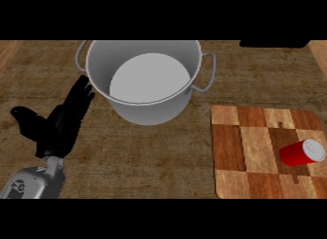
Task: Pick the can from the cutting board and place it in the pot
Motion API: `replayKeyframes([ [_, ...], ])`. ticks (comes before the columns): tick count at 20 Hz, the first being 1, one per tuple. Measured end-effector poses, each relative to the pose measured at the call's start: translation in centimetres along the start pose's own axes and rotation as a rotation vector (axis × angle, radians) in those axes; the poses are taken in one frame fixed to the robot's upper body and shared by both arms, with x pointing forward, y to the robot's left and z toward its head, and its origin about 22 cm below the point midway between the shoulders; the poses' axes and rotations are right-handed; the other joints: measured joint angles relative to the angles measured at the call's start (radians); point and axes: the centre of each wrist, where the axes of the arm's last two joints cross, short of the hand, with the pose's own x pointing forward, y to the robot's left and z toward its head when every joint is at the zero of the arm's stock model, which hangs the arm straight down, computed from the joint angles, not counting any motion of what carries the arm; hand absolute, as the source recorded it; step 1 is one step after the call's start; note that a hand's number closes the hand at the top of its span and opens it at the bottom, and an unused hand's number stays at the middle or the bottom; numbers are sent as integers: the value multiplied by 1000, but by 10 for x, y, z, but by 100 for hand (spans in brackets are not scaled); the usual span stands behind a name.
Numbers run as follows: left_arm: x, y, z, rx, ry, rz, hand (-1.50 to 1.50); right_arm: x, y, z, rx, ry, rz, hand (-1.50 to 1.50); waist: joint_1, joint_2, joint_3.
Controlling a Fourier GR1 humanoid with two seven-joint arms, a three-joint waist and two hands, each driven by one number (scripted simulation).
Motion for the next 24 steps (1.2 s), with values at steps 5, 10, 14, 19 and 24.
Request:
replayKeyframes([
  [5,-5,-6,1,-3,-15,-4,0,-13,16,-4,90,38,36,-150,5,-2,0],
  [10,-3,-4,4,3,1,1,0,-24,32,-14,146,53,82,-150,-3,-5,-1],
  [14,0,2,7,10,5,-1,0,-36,51,-16,154,59,72,-150,-9,-6,-1],
  [19,-1,1,7,15,11,-2,0,-38,60,-22,129,38,50,-150,-18,-8,-1],
  [24,0,3,8,15,13,4,0,-34,65,-29,126,24,39,-150,-22,-10,-2],
])
